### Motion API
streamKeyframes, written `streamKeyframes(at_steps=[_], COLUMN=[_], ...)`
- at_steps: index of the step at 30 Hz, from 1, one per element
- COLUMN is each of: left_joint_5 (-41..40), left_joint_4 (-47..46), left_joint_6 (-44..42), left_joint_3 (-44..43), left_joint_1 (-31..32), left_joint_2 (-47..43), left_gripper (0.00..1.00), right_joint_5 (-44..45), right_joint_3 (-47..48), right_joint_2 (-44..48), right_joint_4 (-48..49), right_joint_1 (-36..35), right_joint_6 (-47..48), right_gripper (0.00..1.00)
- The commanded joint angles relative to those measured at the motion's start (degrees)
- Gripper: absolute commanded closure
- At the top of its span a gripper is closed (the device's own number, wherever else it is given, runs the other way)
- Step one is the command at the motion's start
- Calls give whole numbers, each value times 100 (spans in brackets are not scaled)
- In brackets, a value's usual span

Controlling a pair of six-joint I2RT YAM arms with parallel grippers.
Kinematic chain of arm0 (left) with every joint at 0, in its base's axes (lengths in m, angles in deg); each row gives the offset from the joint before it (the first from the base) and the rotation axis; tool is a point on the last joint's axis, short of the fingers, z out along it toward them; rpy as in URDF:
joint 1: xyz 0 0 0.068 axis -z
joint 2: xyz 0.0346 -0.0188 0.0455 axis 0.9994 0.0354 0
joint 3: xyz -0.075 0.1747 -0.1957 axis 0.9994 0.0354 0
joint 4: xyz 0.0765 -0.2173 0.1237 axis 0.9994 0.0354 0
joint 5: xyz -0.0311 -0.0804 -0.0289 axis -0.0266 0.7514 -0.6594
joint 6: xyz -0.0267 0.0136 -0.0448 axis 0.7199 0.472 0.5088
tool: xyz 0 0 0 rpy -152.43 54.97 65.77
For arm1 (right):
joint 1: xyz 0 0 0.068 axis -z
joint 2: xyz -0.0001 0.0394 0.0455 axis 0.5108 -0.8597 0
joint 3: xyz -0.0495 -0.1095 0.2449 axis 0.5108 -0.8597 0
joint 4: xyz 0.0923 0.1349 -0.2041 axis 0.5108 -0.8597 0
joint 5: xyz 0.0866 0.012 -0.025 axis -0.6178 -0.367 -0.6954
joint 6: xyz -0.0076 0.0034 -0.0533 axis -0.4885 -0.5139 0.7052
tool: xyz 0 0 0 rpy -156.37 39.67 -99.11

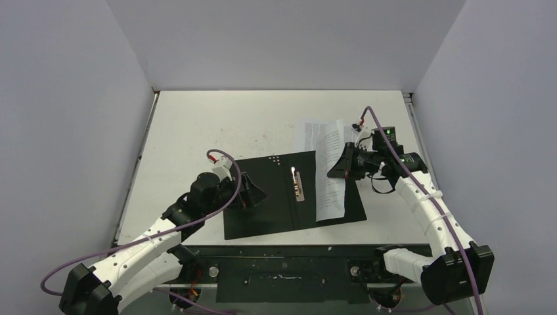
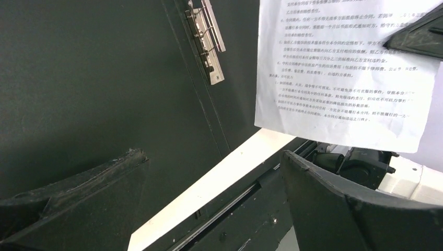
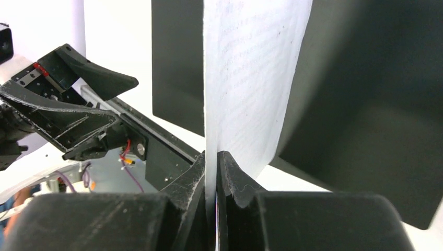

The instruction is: Put the files into the folder

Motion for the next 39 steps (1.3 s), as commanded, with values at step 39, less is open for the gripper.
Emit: streamKeyframes(at_steps=[39], left_joint_5=[327], left_joint_4=[-594], left_joint_6=[-76], left_joint_3=[206], left_joint_1=[29], left_joint_2=[90], left_gripper=[3], right_joint_5=[1160], right_joint_3=[-1481], right_joint_2=[17], right_joint_4=[878], right_joint_1=[482], right_joint_6=[262], right_gripper=[95])
